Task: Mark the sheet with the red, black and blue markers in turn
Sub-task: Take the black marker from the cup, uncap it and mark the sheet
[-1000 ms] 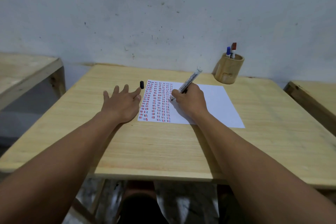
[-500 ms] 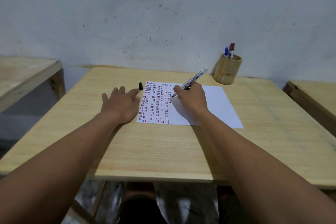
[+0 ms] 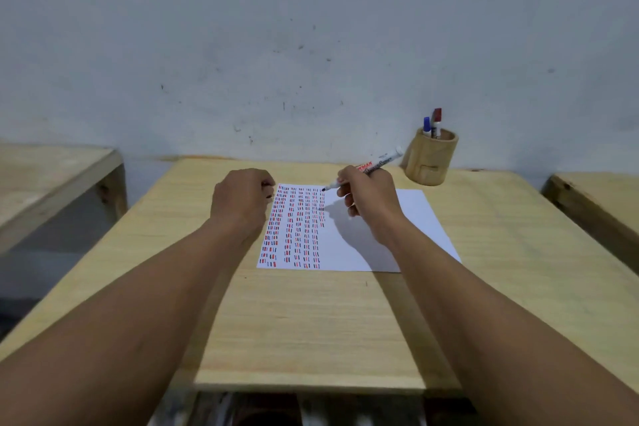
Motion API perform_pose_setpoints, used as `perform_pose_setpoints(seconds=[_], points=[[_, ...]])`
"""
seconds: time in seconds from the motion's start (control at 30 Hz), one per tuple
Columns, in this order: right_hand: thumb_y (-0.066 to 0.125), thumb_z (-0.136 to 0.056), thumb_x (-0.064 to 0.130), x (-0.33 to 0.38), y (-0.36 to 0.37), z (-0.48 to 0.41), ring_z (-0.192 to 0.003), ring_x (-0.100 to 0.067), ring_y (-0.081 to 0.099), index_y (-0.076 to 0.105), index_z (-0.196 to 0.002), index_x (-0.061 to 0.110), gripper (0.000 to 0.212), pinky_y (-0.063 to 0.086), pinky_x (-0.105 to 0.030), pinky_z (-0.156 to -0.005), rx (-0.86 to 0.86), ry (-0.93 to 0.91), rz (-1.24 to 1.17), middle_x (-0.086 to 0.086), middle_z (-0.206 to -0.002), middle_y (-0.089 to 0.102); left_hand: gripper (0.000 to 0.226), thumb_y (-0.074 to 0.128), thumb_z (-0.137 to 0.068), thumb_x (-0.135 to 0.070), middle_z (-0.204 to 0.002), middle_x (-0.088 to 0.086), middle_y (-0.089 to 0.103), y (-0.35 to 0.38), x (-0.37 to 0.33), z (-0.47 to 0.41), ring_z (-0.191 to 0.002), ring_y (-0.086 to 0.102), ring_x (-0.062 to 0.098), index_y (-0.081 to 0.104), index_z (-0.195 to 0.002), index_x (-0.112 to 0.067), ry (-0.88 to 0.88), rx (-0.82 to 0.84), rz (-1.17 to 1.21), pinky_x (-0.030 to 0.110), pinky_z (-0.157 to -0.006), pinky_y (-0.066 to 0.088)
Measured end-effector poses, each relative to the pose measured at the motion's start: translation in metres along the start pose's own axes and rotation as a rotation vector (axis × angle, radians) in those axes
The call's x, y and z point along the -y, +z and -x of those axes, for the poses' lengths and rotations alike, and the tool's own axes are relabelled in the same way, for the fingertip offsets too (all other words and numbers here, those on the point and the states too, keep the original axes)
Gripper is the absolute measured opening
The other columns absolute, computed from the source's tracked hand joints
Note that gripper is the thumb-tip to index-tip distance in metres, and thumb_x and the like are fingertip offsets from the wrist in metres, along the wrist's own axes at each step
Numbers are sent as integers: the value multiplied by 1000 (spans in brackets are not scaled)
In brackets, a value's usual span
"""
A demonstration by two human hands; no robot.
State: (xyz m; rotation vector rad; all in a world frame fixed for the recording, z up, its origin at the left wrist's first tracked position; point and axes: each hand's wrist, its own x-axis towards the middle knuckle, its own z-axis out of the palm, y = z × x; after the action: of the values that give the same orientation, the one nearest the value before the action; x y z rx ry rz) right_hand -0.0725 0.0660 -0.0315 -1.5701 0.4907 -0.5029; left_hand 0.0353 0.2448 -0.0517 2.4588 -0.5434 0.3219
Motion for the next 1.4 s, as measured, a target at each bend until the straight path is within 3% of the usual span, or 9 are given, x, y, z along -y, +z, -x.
perform_pose_setpoints(seconds=[0.3,0.57,0.8,1.07,1.17,1.23,1.27,1.33,1.4], points=[[61,-89,14,29,-10,-3,-47,-12,46,71,-74,6,19,39,-21,-44,2,76,-307,-2,-60,58,7,69,-91,-23,-85,3,72,-18,-61,-17,-65,55,13,75,-89,-22,-81,18,581,21,-58,41],[62,-90,12,50,-33,-2,-47,-10,46,73,-74,7,21,39,-20,-43,-44,6,-339,-2,-62,60,7,67,-93,-25,-94,0,75,-19,-102,-14,-84,62,14,73,-91,-22,-146,181,867,32,-74,48],[66,-95,18,52,-45,-3,-50,-7,52,76,-88,4,18,44,-18,-46,-35,-27,-346,0,-65,66,13,68,-93,-26,-93,-2,77,-20,-122,-9,-90,65,12,74,-99,-17,-164,253,922,30,-78,52],[70,-96,27,51,-49,-4,-60,-5,60,74,-85,14,17,53,-18,-55,-26,-25,-329,4,-70,66,18,67,-94,-23,-88,0,75,-24,-134,-8,-84,64,12,76,-102,-9,-139,202,935,33,-84,55],[73,-94,19,52,-44,-7,-63,-9,63,69,-80,10,17,58,-20,-60,-87,27,-455,-2,-73,65,18,67,-94,-26,-87,-1,75,-23,-136,-9,-82,62,14,77,-98,-12,-92,151,880,38,-85,56],[75,-91,13,60,-39,-7,-57,-9,65,69,-99,-3,19,58,-19,-56,-189,43,-506,-6,-74,67,14,67,-93,-30,-87,-2,77,-21,-137,-11,-81,63,15,77,-90,-20,-53,89,817,42,-85,55],[76,-90,10,62,-38,-8,-52,-9,65,61,-122,-8,40,58,-19,-53,-241,38,-504,-7,-73,68,14,67,-92,-32,-86,-3,77,-20,-138,-12,-79,63,16,76,-87,-23,-33,62,785,42,-83,56],[72,-90,5,63,-40,-11,-47,-12,61,23,-155,8,82,60,-24,-53,-280,-10,-483,-7,-70,66,15,65,-93,-33,-84,-4,76,-20,-143,-13,-75,60,16,76,-87,-24,9,30,733,36,-75,54],[64,-95,6,68,-44,-8,-50,-16,59,29,-151,17,68,57,-29,-54,-245,-75,-342,-11,-78,66,17,63,-94,-33,-84,-4,76,-21,-151,-14,-70,57,14,77,-91,-22,52,-7,662,23,-64,46]])
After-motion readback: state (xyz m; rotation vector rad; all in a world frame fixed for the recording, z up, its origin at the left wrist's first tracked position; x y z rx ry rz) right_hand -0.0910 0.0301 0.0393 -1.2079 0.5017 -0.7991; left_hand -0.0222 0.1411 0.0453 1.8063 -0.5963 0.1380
